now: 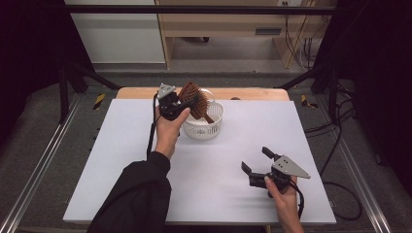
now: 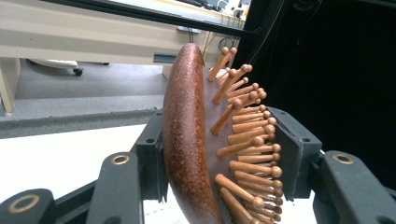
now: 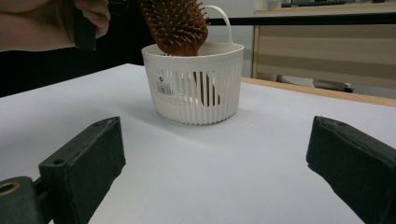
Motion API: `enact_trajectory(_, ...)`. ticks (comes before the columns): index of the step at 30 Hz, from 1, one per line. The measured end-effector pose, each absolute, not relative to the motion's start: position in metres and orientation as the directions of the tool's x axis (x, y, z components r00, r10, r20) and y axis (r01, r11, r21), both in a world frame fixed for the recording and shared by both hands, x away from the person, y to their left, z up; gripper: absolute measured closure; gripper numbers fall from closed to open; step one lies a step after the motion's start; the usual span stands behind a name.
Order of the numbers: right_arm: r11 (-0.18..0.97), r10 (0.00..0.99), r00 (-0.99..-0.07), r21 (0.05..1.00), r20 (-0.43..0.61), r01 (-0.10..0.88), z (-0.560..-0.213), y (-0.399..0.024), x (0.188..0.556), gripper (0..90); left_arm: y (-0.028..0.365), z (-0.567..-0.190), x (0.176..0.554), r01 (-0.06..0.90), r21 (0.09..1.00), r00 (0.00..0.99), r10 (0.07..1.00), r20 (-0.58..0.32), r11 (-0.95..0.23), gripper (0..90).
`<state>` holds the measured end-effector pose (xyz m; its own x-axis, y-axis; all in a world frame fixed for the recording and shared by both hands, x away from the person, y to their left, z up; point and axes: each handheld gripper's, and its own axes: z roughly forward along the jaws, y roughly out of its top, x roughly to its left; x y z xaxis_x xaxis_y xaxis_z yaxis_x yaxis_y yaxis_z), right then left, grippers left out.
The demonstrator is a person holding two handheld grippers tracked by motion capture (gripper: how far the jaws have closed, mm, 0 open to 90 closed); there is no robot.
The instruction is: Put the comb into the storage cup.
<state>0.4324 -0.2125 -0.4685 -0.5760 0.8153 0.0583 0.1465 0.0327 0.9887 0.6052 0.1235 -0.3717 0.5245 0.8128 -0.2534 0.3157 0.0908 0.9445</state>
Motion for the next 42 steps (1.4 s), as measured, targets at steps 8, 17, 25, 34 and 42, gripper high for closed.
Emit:
enact_trajectory(8, 0.036, 0.816, -0.576, 0.988, 0.057, 0.148, -0.469, -0.212, 0.433, 4.6, 0.128, -0.374, 0.605, 0.321, 0.942, 0.519, 0.814, -0.261, 0.098, 45.0)
enact_trajectory(17, 0.044, 0.815, -0.576, 0.987, 0.055, 0.157, -0.470, -0.211, 0.433, 4.6, 0.133, -0.376, 0.605, 0.329, 0.939, 0.518, 0.810, -0.273, 0.106, 44.9)
enact_trajectory(25, 0.046, 0.814, -0.578, 0.987, 0.053, 0.155, -0.470, -0.211, 0.433, 4.5, 0.136, -0.378, 0.607, 0.337, 0.935, 0.511, 0.812, -0.282, 0.112, 44.5)
enact_trajectory(34, 0.049, 0.812, -0.581, 0.987, 0.052, 0.156, -0.470, -0.210, 0.433, 4.4, 0.145, -0.385, 0.610, 0.362, 0.919, 0.486, 0.811, -0.327, 0.154, 44.3)
enact_trajectory(42, 0.052, 0.812, -0.581, 0.986, 0.050, 0.157, -0.470, -0.210, 0.433, 4.4, 0.151, -0.389, 0.611, 0.375, 0.911, 0.470, 0.811, -0.349, 0.174, 43.9)
